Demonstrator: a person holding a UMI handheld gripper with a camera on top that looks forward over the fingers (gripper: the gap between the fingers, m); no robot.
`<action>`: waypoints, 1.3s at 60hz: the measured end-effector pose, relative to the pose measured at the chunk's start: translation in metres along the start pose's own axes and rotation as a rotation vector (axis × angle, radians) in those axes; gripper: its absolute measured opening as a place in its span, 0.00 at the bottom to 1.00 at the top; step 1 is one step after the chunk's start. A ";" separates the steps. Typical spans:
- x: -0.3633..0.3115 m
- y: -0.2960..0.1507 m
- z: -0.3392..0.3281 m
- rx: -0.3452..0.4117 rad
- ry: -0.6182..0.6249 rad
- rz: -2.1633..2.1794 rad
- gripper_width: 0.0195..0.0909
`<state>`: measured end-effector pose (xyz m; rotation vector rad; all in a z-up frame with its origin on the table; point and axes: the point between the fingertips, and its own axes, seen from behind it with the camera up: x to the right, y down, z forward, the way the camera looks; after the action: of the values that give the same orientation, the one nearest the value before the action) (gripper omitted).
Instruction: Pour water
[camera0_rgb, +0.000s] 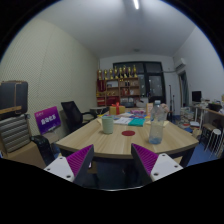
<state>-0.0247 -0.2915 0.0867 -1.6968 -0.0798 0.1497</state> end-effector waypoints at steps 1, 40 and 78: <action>0.003 -0.002 0.003 0.004 0.004 -0.003 0.88; 0.210 -0.049 0.194 0.093 0.262 -0.118 0.87; 0.242 -0.064 0.267 0.138 0.283 -0.024 0.51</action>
<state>0.1778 0.0129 0.1034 -1.5635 0.1194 -0.1016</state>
